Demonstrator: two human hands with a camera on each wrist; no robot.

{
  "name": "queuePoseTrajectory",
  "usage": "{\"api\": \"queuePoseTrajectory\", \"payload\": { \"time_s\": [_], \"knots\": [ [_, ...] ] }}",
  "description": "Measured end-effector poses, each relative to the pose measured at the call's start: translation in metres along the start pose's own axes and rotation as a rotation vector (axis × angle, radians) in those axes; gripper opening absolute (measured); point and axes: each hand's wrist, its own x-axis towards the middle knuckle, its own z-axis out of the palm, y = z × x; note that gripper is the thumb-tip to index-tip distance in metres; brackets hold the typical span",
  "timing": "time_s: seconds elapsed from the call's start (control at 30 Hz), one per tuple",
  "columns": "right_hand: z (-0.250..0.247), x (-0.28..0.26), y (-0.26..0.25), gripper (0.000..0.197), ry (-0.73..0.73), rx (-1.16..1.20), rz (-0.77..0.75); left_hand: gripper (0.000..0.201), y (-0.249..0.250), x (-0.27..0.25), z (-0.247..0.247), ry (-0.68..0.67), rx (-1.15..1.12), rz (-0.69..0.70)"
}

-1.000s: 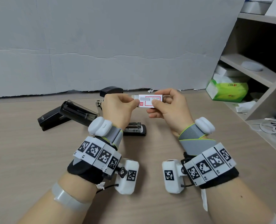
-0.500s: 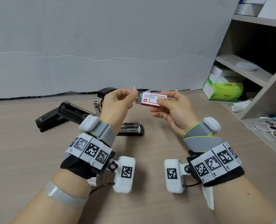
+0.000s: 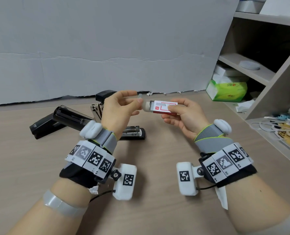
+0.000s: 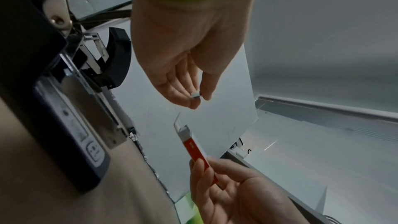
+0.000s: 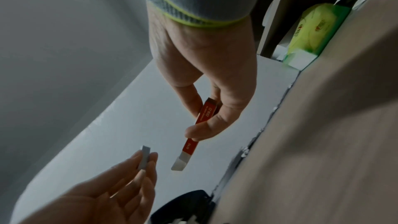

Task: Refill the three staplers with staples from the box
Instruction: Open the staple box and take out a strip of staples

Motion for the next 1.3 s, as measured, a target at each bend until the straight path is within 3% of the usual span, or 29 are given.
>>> {"api": "queuePoseTrajectory", "payload": {
  "time_s": [0.1,0.27,0.33,0.43,0.57,0.73,0.93,1.13,1.3],
  "knots": [
    [-0.016,0.004,0.004,0.031,0.025,-0.084,0.082,0.016,-0.008,-0.003,0.003,-0.041,0.041,-0.035],
    [-0.032,0.003,0.003,0.017,0.009,-0.088,0.095,0.028,-0.012,-0.001,0.011,-0.078,0.158,-0.092],
    [-0.034,0.002,0.001,0.016,-0.010,-0.072,0.077,0.031,-0.009,0.002,0.016,-0.050,0.084,-0.165],
    [-0.034,-0.001,-0.001,0.018,-0.034,-0.059,0.037,0.011,-0.004,0.002,0.027,-0.024,-0.084,-0.350],
    [-0.033,-0.004,-0.001,0.021,-0.049,-0.092,-0.008,0.012,-0.009,-0.002,0.032,-0.113,0.018,-0.430],
    [-0.042,-0.003,0.004,0.021,-0.006,-0.149,0.038,0.008,-0.016,-0.007,0.030,-0.207,0.160,-0.410],
    [-0.051,0.001,0.008,0.016,0.000,-0.218,0.126,0.015,-0.024,-0.008,0.032,-0.284,0.357,-0.259],
    [-0.058,0.014,0.019,0.019,0.040,-0.602,0.224,0.022,-0.017,-0.008,0.028,-0.276,0.429,-0.099],
    [-0.053,0.017,0.019,0.011,-0.014,-0.729,0.274,0.024,-0.019,-0.006,0.024,-0.264,0.429,-0.041]
  ]
}}
